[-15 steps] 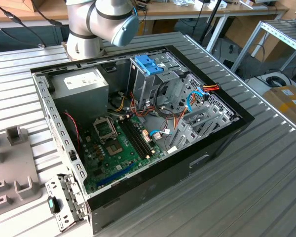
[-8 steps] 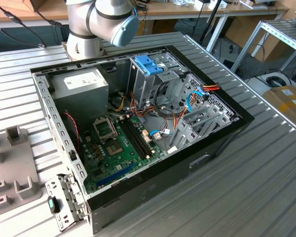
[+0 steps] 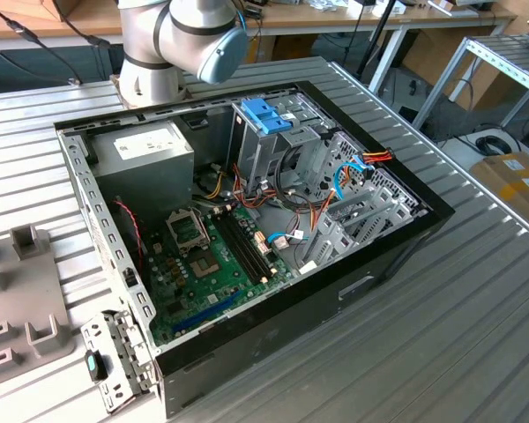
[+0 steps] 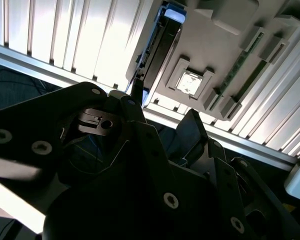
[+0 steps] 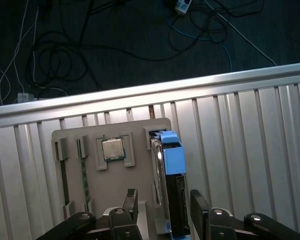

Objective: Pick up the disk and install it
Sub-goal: 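Pick up the disk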

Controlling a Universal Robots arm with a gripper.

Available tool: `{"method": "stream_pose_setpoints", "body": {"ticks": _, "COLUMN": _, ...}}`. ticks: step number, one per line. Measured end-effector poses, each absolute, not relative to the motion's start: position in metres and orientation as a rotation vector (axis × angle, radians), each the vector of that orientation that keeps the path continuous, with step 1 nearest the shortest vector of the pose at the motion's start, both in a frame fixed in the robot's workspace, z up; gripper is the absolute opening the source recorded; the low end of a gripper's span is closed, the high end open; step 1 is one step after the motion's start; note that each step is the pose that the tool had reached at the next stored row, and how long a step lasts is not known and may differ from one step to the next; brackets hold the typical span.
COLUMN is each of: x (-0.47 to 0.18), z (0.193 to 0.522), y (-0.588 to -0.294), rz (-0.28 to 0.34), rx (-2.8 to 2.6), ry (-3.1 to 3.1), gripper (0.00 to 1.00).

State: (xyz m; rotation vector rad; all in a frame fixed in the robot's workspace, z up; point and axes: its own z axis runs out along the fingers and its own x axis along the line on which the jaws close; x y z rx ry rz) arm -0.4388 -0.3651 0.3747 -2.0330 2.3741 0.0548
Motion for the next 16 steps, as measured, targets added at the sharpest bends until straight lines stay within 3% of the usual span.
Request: {"method": "stream_pose_setpoints", "body": {"ticks": 16, "x": -0.4451, "z": 0.3734, "y": -0.363, "rz": 0.055, "rx": -2.033, "ry": 2.374, "gripper": 0.54}}
